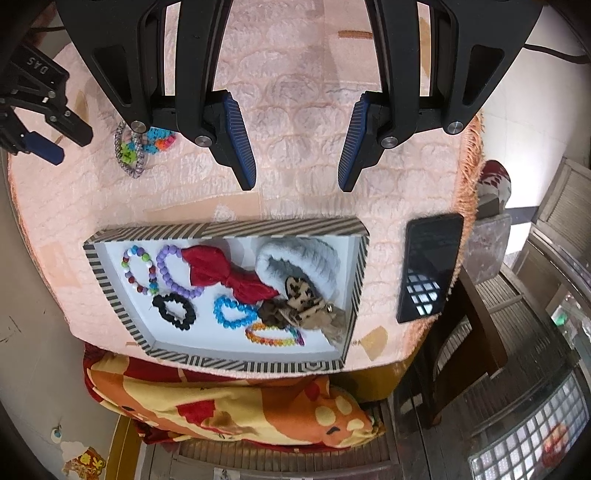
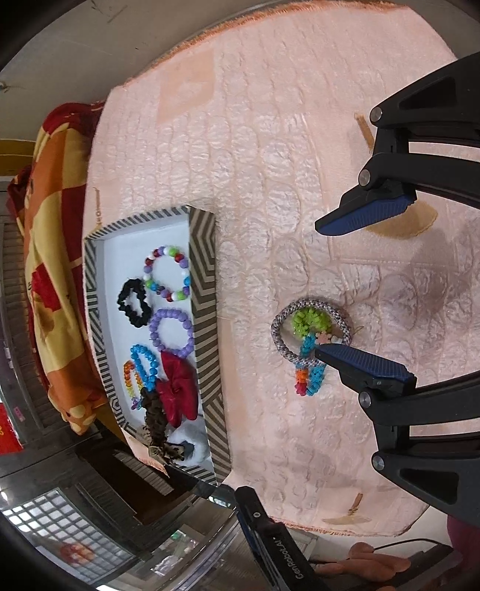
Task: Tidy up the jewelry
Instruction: 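Grasp the grey braided bracelet with the right tool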
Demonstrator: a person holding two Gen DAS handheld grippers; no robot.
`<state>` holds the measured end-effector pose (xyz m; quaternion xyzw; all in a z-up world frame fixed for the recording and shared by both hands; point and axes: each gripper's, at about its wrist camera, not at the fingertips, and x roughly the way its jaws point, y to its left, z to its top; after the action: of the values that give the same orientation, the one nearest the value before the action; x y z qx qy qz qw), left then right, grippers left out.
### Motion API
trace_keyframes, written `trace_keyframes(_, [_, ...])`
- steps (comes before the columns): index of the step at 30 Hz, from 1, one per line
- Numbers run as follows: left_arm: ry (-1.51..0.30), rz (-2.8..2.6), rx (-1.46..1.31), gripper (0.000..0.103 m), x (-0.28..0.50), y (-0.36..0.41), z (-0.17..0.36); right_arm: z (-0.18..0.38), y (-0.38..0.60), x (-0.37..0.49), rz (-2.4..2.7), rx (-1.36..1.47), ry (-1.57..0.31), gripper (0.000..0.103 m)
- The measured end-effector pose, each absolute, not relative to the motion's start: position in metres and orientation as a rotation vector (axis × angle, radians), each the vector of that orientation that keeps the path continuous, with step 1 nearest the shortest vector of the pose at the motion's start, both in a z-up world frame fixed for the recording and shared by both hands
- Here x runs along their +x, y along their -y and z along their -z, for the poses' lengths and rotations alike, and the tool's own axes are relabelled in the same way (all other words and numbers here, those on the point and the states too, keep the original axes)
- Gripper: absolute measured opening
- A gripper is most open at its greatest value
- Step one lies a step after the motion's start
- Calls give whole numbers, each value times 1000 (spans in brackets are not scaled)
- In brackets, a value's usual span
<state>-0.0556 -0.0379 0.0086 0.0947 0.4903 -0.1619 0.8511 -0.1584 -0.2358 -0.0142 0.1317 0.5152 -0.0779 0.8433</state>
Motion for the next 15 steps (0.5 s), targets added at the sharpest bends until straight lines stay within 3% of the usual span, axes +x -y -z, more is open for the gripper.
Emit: trace_keyframes(15, [-1096,349,215,46,-51,38,7,46,227,-114,118,183,-1171,35])
